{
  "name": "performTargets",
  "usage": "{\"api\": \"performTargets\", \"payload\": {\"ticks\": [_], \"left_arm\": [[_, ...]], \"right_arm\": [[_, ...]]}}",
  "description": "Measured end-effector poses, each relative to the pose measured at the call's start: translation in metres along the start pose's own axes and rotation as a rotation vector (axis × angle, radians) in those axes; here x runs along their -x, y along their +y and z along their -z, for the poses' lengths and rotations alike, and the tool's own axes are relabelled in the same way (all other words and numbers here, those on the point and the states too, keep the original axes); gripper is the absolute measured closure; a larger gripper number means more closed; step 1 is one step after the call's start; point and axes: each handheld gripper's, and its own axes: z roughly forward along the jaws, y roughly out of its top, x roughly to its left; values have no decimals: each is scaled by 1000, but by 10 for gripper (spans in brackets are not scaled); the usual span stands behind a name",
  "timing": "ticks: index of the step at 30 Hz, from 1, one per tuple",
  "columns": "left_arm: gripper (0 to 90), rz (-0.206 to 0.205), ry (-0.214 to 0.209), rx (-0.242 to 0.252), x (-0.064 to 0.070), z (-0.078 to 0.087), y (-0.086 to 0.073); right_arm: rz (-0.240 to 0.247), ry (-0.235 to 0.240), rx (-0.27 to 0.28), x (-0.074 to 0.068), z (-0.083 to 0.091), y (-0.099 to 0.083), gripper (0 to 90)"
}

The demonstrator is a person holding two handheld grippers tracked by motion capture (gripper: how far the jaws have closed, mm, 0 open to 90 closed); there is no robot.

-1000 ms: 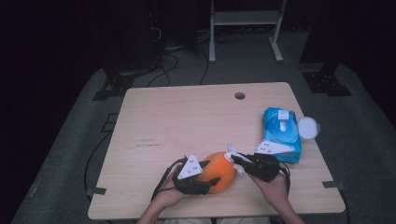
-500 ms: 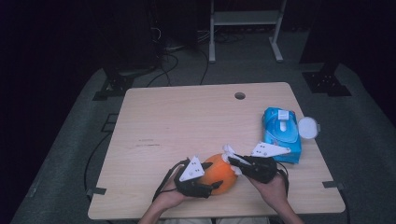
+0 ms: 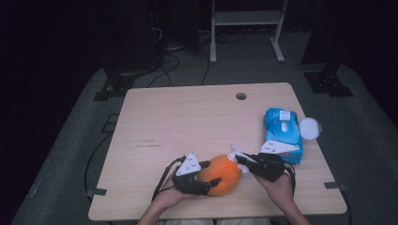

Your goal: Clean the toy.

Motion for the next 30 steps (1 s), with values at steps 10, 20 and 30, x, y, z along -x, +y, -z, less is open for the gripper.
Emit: {"api": "performTargets", "payload": {"ticks": [10, 20, 30], "left_arm": [[310, 6, -4, 8, -3, 0, -1], [309, 5, -4, 12, -3, 0, -2], [308, 4, -1, 13, -2, -1, -1]], "right_arm": [[4, -18, -5, 3, 2, -1, 802], [0, -10, -3, 3, 1, -1, 802], [12, 13, -9, 0, -2, -1, 802]]}}
